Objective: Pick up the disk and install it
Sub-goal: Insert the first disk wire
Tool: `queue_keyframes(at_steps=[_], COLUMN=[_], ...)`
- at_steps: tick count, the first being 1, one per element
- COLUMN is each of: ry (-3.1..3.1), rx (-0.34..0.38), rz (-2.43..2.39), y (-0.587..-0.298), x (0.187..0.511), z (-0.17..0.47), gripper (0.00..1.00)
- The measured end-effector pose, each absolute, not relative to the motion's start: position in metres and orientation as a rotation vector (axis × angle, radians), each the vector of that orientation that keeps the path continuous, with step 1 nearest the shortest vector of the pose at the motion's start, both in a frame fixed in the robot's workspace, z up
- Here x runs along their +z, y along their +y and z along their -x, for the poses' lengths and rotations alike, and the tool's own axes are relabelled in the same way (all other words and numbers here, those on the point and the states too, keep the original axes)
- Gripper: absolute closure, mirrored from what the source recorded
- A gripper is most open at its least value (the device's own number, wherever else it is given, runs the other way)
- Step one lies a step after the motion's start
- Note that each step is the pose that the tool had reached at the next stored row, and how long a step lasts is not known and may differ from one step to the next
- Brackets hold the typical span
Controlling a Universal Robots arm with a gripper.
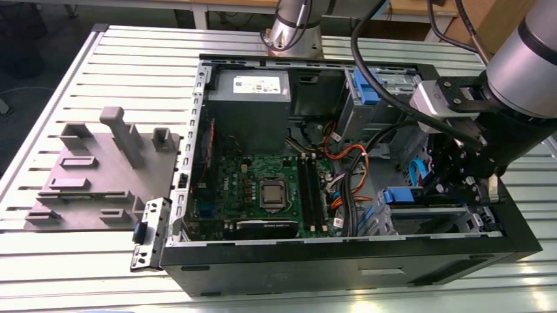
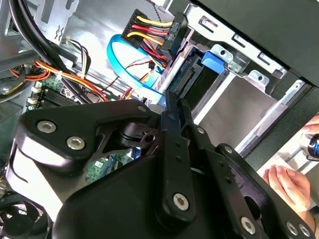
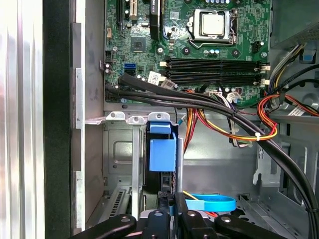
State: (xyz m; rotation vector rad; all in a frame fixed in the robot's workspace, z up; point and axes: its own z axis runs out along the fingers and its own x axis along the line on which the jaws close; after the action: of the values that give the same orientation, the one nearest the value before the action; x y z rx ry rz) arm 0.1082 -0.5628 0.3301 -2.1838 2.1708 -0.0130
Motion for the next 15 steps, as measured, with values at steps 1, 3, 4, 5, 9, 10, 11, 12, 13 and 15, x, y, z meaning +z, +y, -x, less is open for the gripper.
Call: queue_keyframes(at_steps=[1,3,4,5,9,10,11,12,13,15], ry=[2.171,2.171,2.171,2.171,2.171,2.171,2.171,2.171,2.17,2.17], rx=[-0.013,-0.013,-0.013,-0.013,-0.013,-0.013,-0.013,-0.013,-0.012,-0.012], rz=[2.184,2.184,2.184,2.184,2.184,2.184,2.184,2.184,2.183,2.183], y=[-0.5628,-0.5628,-0.5628,-0.5628,-0.5628,-0.5628,-0.5628,-0.5628,-0.5627,-0.5628], x=[0.33,0.3299,0.33,0.3299,0.3298,0.3298,0.3297,0.3297,0.3295,0.3294], z=[-0.1082,-0.1082,-0.1082,-0.1082,-0.1082,-0.1082,-0.1082,-0.1082,-0.1082,-0.1082], gripper=[0.84,0.84,0.84,0.84,0.84,0.84,0.84,0.84,0.83,0.77])
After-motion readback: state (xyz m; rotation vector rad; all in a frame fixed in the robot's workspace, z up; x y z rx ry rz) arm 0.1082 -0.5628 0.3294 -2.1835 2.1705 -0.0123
